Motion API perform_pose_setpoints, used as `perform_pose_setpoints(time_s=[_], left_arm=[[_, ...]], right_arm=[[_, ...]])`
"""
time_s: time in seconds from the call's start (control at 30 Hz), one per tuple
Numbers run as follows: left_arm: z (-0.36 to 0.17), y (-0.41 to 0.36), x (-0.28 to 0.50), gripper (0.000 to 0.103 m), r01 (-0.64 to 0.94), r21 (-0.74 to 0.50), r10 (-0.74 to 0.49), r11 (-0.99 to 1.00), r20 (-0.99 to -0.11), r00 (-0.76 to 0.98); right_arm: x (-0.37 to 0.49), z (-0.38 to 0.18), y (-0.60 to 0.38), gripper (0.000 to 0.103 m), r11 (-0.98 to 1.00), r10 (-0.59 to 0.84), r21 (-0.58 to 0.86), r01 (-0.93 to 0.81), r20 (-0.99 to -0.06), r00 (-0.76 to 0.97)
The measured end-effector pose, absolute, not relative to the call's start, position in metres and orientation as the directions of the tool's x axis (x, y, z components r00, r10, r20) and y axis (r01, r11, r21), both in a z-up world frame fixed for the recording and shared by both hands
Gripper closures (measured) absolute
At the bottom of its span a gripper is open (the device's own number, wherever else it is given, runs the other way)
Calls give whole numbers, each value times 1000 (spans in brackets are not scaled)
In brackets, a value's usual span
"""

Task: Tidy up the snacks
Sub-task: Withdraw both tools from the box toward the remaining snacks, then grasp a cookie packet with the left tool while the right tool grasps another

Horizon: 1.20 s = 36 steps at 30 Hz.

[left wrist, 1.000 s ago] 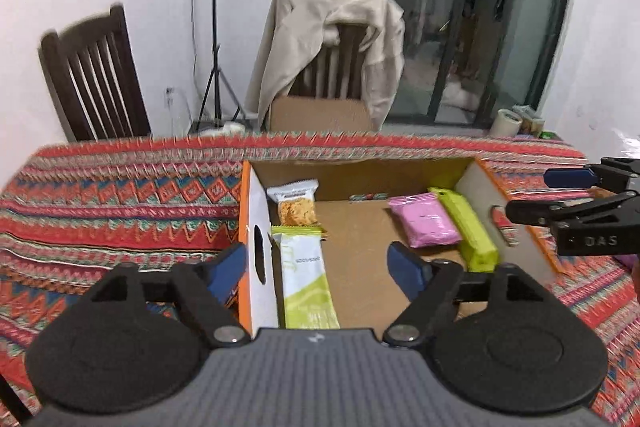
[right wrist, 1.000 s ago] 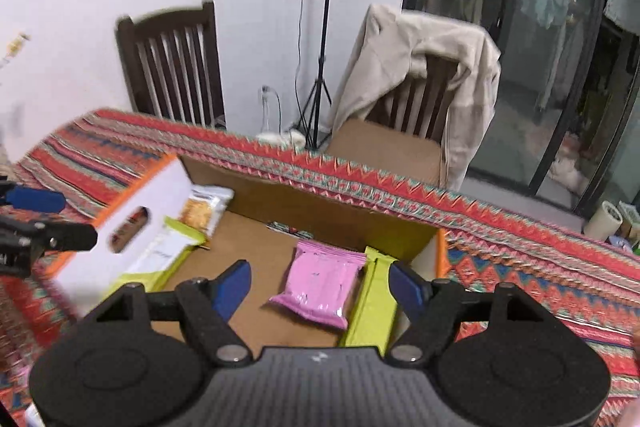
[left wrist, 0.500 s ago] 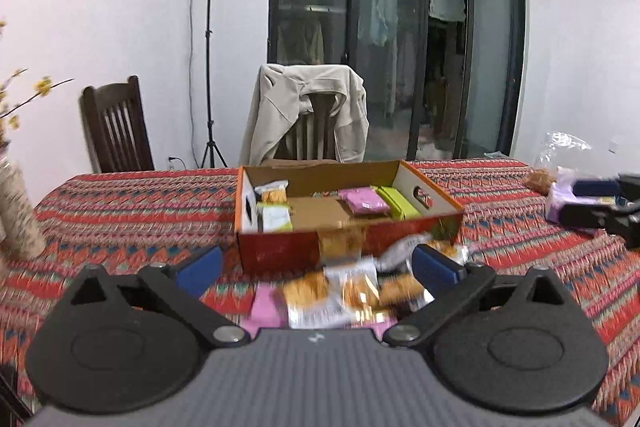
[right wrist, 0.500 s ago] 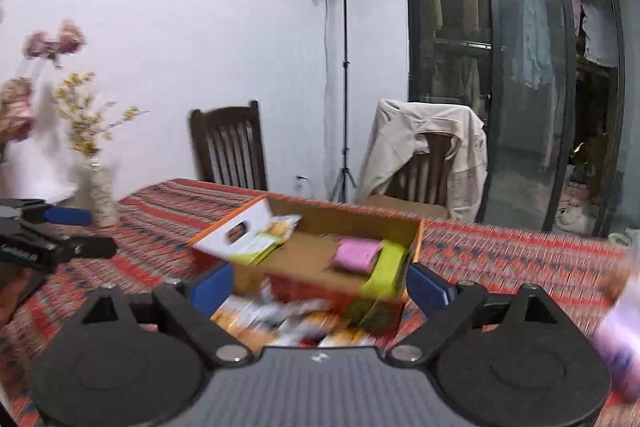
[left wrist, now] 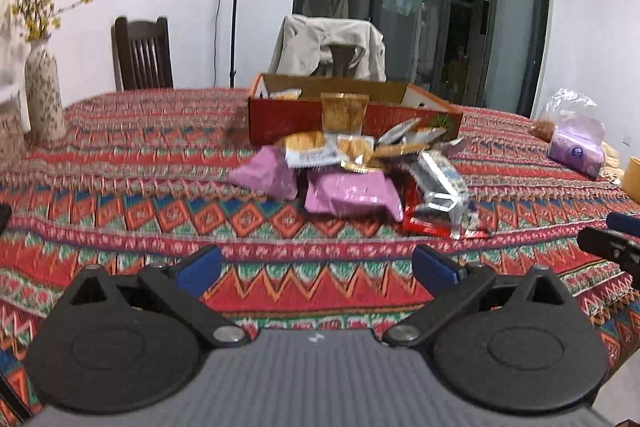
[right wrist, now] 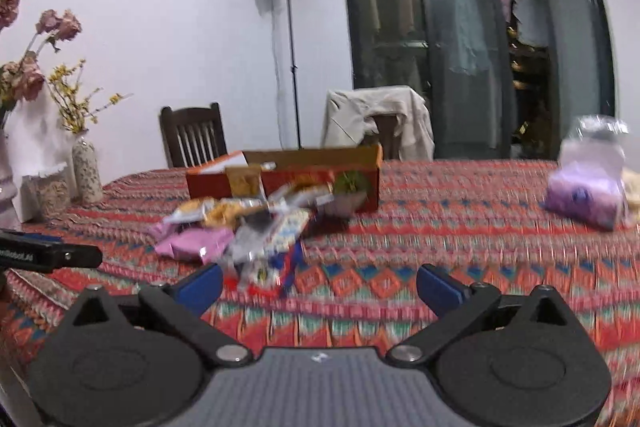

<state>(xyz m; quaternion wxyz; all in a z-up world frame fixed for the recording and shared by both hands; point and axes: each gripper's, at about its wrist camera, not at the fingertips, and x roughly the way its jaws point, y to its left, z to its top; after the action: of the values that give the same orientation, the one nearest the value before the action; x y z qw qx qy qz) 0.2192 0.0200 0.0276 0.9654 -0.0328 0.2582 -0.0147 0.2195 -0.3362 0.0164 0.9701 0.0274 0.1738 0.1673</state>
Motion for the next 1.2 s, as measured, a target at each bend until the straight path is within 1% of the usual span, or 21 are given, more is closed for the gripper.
perform_pose_setpoints(time_s=[0.13,0.3,0.43,0.6,0.73,0.77,0.8,0.83,0.87,0.9,1.0,1.07,1.13,1.17,1.2], left_arm=[[23,25,217,0,1,-81,-42,997,-503,864],[22,22,221,0,18,-51,-41,999,-507,861],[19,23,229,0,17,-40,-35,999,-518,855],[25,28,253,0,34,-32,-45,999,-508,860],[41,33,290,1,64,-67,-89,996,-486,870],[44,34,303,4,66,-73,-93,995,-493,865],[47,34,315,12,69,-77,-98,995,-502,859],[49,34,328,15,79,-81,-110,994,-511,852],[51,34,341,21,90,-84,-120,992,-521,845],[51,34,352,23,97,-87,-128,991,-528,840],[47,30,386,24,93,-72,-118,993,-551,826],[42,28,404,25,96,-75,-122,993,-566,815],[34,28,418,28,98,-74,-123,992,-587,800],[29,28,422,34,91,-75,-118,993,-596,794],[26,28,423,35,99,-81,-128,992,-597,792]], right_arm=[[218,5,-336,0,946,323,119,-301,-346,881],[221,7,-328,0,940,341,134,-314,-339,877],[229,7,-319,0,939,345,116,-325,-355,869],[247,12,-306,0,929,369,103,-357,-368,854],[275,21,-291,1,915,396,87,-395,-387,833],[282,24,-288,1,914,397,85,-396,-387,832],[292,27,-286,2,914,398,87,-397,-388,831],[300,30,-284,4,912,401,88,-400,-390,829],[310,34,-284,6,910,406,91,-404,-390,826],[320,36,-285,8,910,407,97,-402,-386,828],[357,41,-292,16,912,406,132,-387,-404,820],[382,43,-293,18,916,398,135,-378,-427,812],[404,42,-287,21,916,386,89,-391,-455,802],[415,40,-281,23,915,375,53,-399,-475,796],[426,39,-275,28,912,365,14,-411,-489,793]])
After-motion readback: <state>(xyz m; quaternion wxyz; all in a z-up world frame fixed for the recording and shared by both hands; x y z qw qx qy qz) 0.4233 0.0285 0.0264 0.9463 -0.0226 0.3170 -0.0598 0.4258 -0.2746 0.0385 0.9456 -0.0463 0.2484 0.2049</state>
